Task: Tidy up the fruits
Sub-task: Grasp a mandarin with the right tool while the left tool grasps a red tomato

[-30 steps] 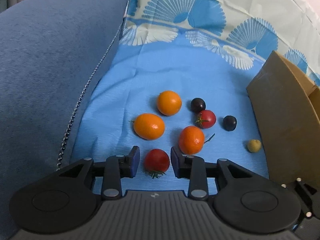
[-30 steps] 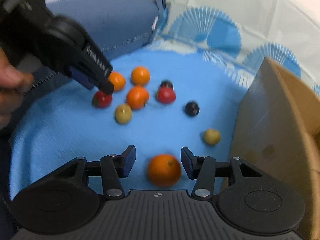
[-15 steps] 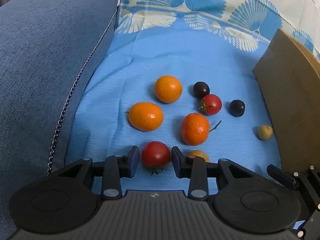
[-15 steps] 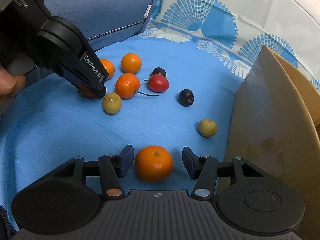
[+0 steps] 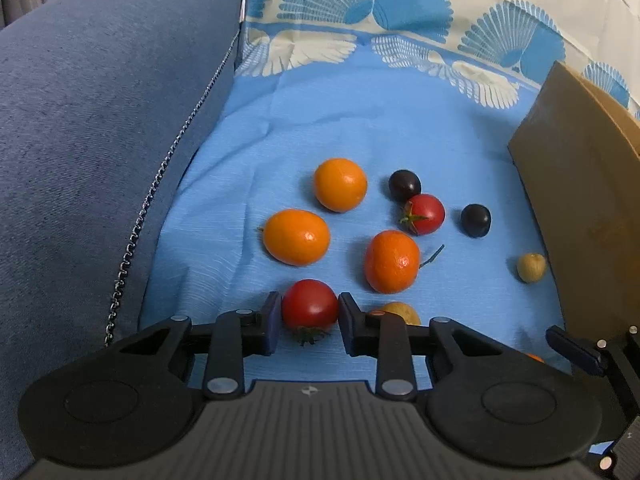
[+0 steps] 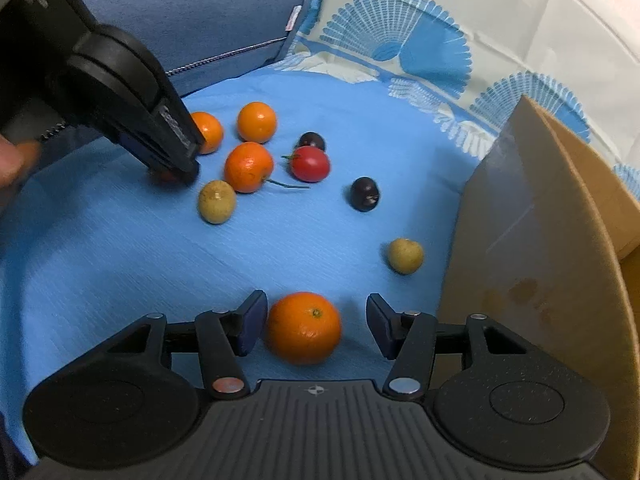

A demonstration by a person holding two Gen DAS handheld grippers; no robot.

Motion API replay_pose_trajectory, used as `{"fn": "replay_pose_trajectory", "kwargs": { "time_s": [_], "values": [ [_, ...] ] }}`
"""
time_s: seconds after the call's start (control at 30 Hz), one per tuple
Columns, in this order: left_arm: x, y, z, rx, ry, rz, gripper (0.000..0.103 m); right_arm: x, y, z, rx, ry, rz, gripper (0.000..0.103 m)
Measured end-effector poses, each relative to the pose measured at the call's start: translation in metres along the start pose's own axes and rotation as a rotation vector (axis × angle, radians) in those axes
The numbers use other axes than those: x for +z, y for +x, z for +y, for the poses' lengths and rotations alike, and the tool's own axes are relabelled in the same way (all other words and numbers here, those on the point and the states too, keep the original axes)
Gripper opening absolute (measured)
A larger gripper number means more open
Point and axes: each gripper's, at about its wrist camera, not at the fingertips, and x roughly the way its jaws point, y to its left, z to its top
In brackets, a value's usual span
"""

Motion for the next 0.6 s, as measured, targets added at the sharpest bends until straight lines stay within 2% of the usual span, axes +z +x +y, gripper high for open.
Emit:
{"fn": "replay_pose_trajectory", "kwargs": {
  "time_s": [0.47, 0.6],
  "values": [
    [-0.005, 0.005, -0.009, 0.005, 0.049, 0.040, 0.033, -0.001, 0.002, -0.004, -0.003, 0.022, 0.014, 0.063],
    [-0.005, 0.005, -0.009, 0.002, 0.050, 0.038, 0.033, -0.003, 0.000, 0.009, -0.081, -0.098, -0.015, 0.068]
  ]
}}
